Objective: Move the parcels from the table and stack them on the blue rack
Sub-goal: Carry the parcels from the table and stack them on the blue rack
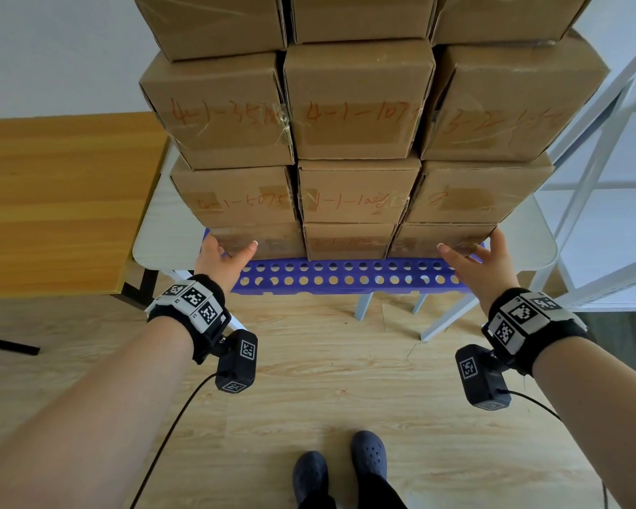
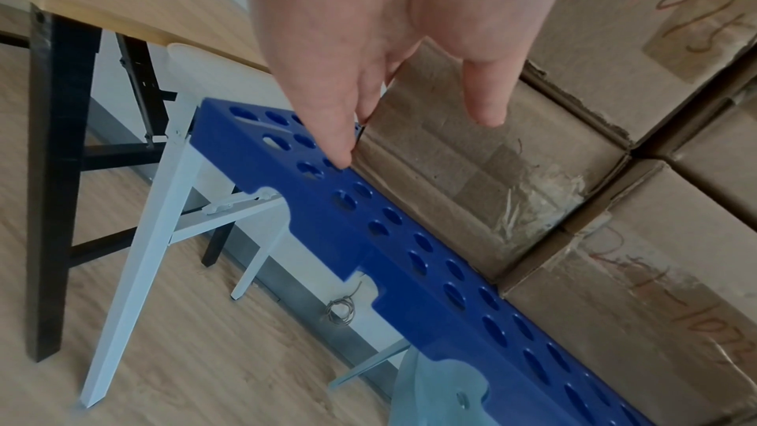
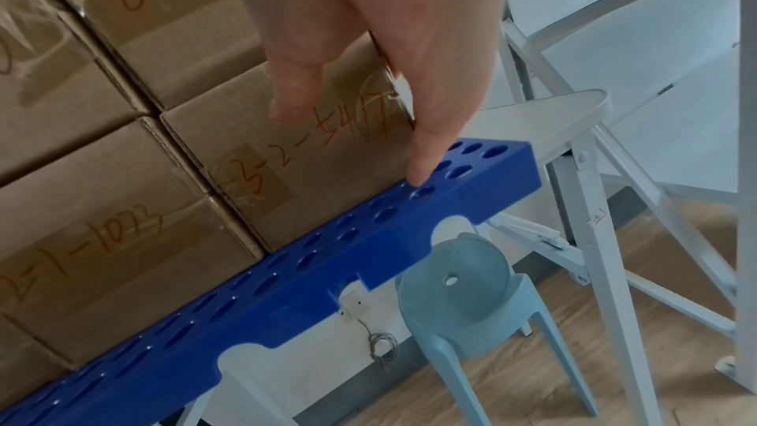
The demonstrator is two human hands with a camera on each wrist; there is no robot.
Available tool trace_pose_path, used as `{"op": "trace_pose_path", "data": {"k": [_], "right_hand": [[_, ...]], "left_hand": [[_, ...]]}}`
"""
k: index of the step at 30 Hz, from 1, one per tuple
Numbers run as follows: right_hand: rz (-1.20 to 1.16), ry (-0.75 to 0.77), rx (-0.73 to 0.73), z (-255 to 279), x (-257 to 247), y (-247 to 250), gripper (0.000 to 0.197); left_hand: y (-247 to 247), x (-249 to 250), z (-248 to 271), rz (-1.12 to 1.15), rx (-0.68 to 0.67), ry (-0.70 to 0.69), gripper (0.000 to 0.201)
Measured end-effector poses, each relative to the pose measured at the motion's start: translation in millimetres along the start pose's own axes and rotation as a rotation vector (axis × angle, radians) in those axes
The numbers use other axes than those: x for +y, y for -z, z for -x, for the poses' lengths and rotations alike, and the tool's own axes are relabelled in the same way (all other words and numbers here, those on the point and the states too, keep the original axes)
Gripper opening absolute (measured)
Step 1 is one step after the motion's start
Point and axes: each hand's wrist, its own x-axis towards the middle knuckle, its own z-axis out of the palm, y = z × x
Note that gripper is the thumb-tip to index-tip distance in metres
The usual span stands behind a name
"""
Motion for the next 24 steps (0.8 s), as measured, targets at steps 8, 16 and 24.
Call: {"op": "trace_pose_path", "data": {"k": [8,16,24], "right_hand": [[0.061,-0.050,0.097,20,-6,-13,0.079],[0.263,0.016,-0.095,47,-25,-50,0.036],[0.267,0.079,-0.183,32,-39,-56,0.020]], "left_hand": [[-5,3,17,-0.029,0.072,-0.030,0.072],[-29,17,51,-0.235,-0.004,-0.327,0.035],[-43,46,47,-0.232,-0.260,-0.440,0.030]]}}
